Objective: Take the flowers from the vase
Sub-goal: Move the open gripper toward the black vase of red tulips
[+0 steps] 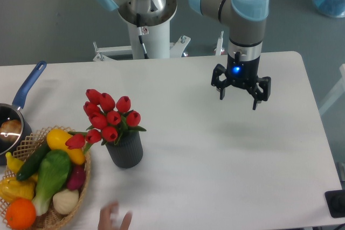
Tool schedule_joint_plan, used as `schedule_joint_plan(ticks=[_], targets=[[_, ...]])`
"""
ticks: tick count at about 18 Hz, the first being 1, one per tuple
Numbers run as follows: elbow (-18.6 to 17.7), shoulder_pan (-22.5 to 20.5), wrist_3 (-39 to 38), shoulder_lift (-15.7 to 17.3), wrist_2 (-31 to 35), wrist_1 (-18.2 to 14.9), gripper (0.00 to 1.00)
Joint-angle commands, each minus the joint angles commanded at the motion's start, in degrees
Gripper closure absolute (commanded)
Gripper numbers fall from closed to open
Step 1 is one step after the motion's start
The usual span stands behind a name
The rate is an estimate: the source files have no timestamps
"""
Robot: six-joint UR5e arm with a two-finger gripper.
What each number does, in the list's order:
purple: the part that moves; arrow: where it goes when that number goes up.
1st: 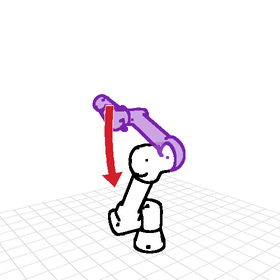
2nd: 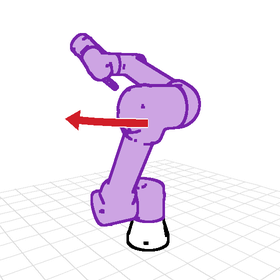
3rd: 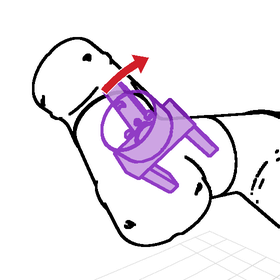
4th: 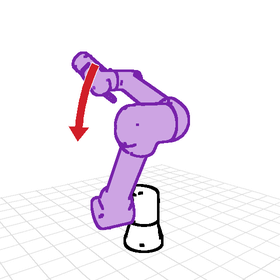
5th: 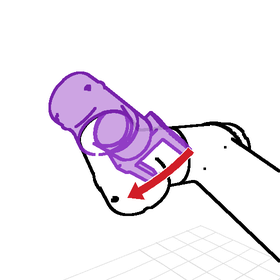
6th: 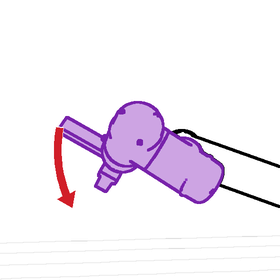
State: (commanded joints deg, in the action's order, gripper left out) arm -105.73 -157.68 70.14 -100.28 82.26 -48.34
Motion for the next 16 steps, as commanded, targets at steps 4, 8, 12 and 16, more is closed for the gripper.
schedule_joint_plan(ticks=[4,8,12,16], targets=[[-0.1,0.2,-0.3,-0.1,-0.6,0.0,0.0],[-1.9,-0.3,-0.6,0.2,-5.6,-0.4,0.0],[-5.2,0.5,-0.4,2.9,-10.8,-0.3,0.0],[-5.9,1.3,-0.7,4.0,-23.5,-0.3,0.0]])
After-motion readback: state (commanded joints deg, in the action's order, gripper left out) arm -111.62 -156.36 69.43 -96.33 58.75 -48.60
